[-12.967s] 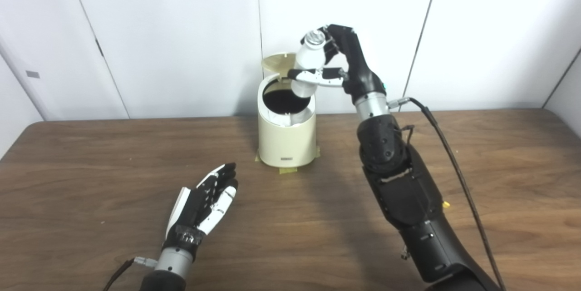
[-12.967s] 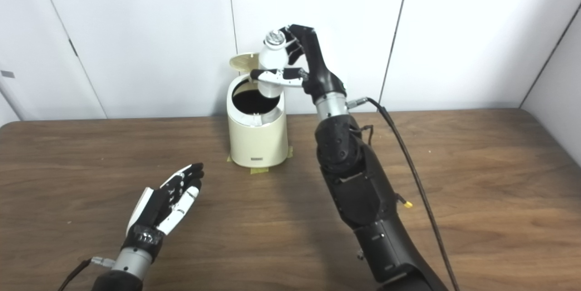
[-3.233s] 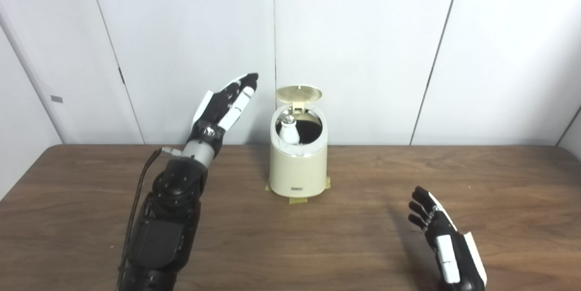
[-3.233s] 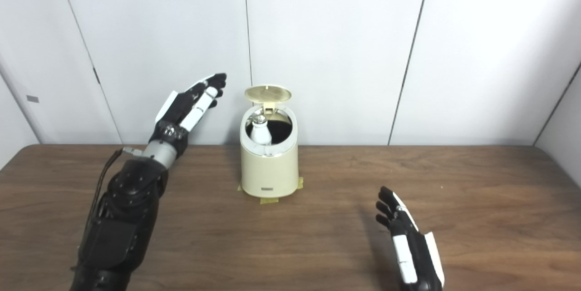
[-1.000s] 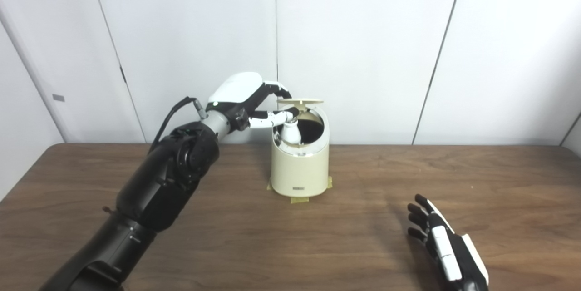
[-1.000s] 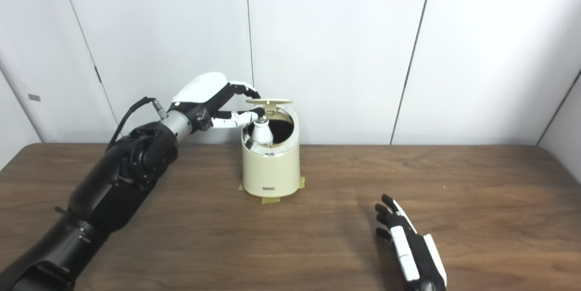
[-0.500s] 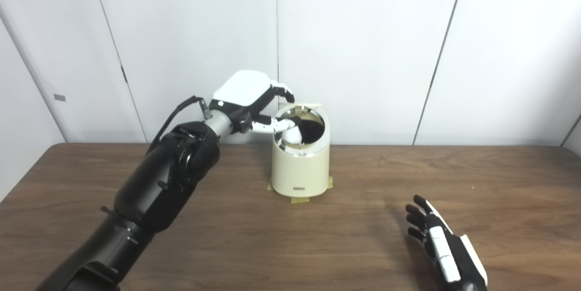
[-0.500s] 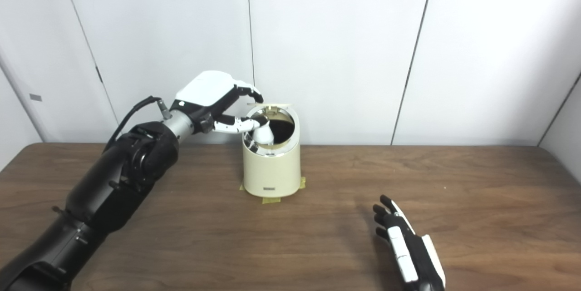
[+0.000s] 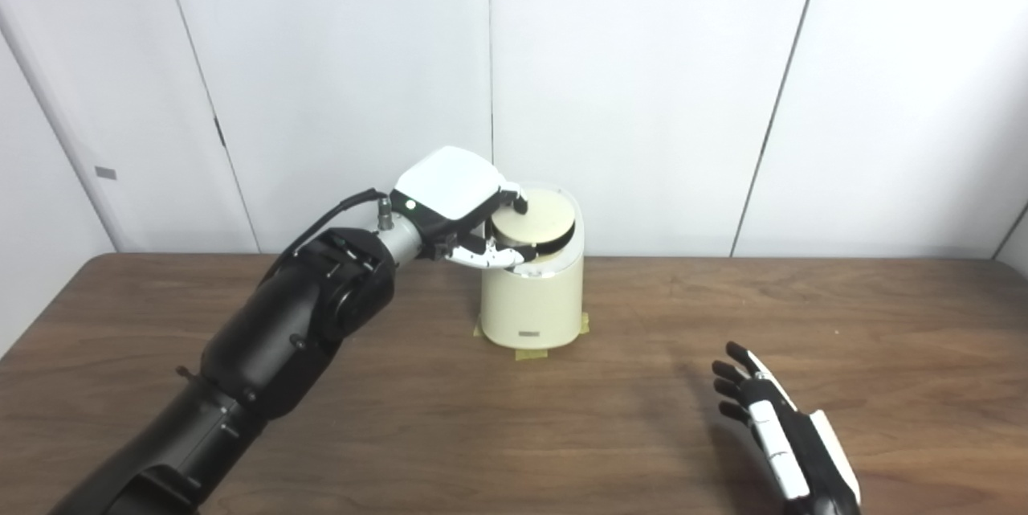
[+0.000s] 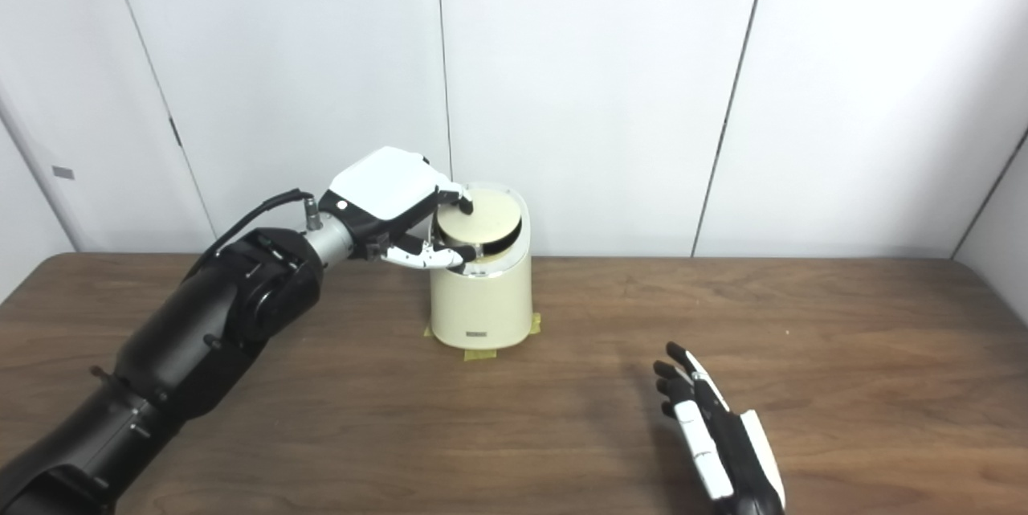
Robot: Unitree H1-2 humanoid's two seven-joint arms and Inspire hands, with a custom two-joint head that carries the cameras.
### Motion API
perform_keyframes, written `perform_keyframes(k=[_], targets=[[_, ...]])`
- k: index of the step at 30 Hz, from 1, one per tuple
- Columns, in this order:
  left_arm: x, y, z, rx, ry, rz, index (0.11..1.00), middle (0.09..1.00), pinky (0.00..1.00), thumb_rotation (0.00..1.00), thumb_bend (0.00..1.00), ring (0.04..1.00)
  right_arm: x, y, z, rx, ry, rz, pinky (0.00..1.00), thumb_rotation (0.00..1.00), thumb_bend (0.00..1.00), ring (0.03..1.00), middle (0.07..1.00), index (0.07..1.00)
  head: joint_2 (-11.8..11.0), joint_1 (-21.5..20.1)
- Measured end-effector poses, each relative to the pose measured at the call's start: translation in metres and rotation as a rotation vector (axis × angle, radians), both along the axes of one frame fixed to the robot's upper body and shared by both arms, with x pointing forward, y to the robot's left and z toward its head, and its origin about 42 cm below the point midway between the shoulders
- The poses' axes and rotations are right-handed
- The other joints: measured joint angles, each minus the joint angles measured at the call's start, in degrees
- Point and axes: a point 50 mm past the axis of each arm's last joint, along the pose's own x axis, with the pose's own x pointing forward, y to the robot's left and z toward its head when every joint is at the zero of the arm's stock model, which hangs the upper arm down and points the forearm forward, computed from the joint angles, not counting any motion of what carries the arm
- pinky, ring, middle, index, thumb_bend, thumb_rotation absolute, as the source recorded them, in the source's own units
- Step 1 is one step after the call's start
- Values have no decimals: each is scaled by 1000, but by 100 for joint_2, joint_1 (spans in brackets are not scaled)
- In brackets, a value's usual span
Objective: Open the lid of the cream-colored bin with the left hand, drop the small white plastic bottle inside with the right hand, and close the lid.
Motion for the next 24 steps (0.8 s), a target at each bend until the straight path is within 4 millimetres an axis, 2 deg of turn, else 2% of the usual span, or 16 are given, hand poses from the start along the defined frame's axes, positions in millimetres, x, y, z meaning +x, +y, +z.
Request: perform_keyframes(k=[5,11,24], targets=[[-2,0,-6,46,20,10,832,848,974,850,531,906,0,2,0,-21,1,3,825,1000,583,860,861,913,18,-9],[-5,-3,-4,89,10,11,852,870,998,866,546,943,0,3,-1,-42,5,1,829,1000,615,861,855,914,44,-9],[-20,-6,-7,111,2,-3,849,844,997,868,548,923,0,4,-3,-67,23,-3,820,1000,612,852,846,920,97,-53]])
